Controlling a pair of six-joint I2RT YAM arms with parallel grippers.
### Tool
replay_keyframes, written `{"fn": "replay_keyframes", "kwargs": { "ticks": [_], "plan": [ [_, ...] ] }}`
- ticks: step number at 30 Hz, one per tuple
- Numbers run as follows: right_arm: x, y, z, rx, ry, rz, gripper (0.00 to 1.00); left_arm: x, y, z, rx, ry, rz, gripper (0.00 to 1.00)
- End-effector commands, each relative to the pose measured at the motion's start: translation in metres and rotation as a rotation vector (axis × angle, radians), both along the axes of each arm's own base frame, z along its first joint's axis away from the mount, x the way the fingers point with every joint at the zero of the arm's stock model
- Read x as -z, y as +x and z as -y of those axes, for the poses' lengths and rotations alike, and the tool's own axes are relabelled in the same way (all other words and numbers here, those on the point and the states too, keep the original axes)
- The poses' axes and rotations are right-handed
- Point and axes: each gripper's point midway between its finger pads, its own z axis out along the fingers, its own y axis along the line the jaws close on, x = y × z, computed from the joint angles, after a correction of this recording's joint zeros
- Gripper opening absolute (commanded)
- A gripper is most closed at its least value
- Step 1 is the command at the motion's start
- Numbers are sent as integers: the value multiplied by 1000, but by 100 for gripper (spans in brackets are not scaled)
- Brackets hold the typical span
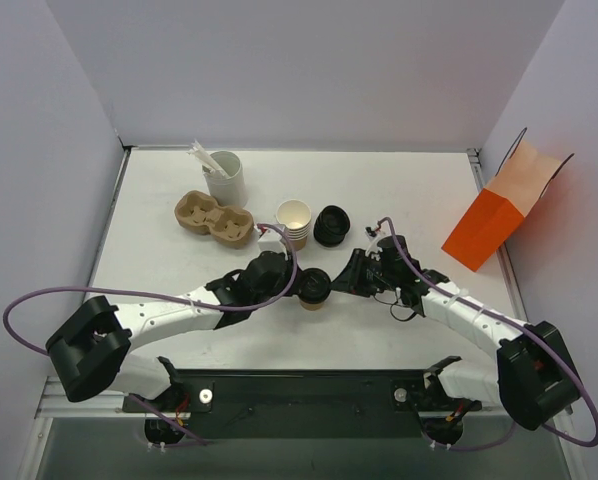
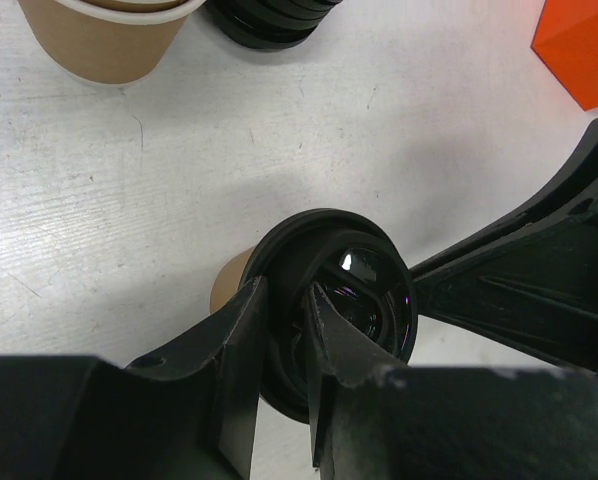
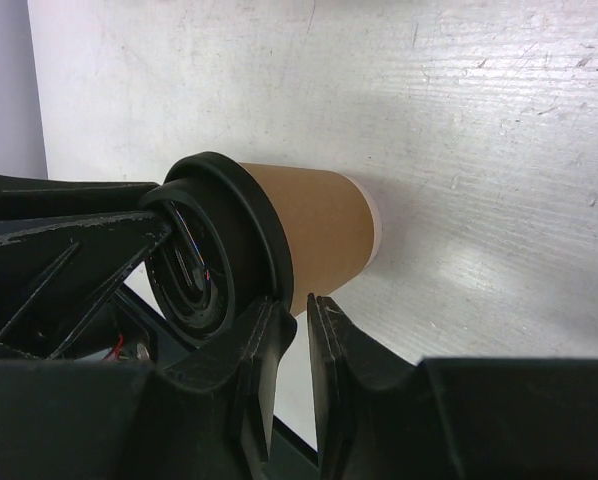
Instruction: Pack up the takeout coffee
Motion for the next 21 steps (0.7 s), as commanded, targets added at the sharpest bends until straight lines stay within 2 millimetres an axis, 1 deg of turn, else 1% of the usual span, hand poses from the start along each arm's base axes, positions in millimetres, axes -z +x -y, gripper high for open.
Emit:
{"fn": "replay_keyframes", "kwargs": {
  "ticks": [1,2,3,5,6,7,8,9,11,14,16,21],
  "plan": [
    [55,-23,37,83,-208,-121,18,129,-85,-96,23,468,-338,30],
    [48,-22,31,69,-178,-108,19,126,-85,-93,51,467,-315,30],
    [34,-19,25,67,-142,-80,19,123,-84,-89,65,463,-295,30],
    [17,-20,17,47,-103,-62,22,112,-76,-80,97,447,-247,29],
    [-4,-13,13,50,-76,-14,22,108,-73,-78,99,448,-229,28],
    [-7,-16,19,54,-100,-20,23,104,-70,-75,109,446,-209,28],
    [-13,-12,24,76,-122,4,23,100,-66,-74,136,461,-181,28],
    [-29,-6,26,88,-119,50,24,95,-62,-71,146,463,-159,28],
    [-35,0,37,111,-156,82,24,90,-57,-66,185,472,-111,27],
    [-45,8,40,94,-159,131,26,84,-50,-60,219,475,-59,27],
    [-51,12,35,65,-146,157,27,81,-46,-55,246,478,-33,27],
    [-50,16,23,-7,-73,150,30,77,-39,-39,315,466,19,27]
  ]
}}
